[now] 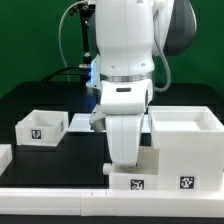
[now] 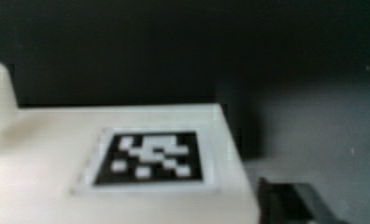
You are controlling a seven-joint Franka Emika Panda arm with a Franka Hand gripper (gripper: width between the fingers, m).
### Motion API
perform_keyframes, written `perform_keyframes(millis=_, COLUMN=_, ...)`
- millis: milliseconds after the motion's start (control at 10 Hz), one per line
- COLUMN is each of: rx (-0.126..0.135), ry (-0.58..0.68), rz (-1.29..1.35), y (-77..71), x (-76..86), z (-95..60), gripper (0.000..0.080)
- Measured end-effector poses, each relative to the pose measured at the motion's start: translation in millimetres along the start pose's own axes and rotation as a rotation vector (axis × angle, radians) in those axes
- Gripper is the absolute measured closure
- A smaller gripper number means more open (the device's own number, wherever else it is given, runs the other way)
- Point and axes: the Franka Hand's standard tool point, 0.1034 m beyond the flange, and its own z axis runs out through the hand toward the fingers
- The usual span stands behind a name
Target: Assemble drawer
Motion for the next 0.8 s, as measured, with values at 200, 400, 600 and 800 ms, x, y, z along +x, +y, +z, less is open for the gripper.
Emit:
perform_keyframes(millis=200, rx=-0.006, ry=-0.007, rz=-0.030, y=10.6, x=-8.2, z=-27.3, gripper=0.0219)
perform_keyframes(millis=400, rx=0.010, ry=0.037, rz=-0.031, y=22.3, x=-35.5, z=-46.3, gripper=0.0169)
perform_keyframes(millis=600, rx=0.008, ry=0.099, rz=-0.067, y=22.5, x=-61.4, z=-43.9, gripper=0.0151)
perform_keyframes(millis=800, rx=0.040, ry=0.174, rz=-0.085, y=26.8, x=-89.8, z=-22.5, gripper=0.0150)
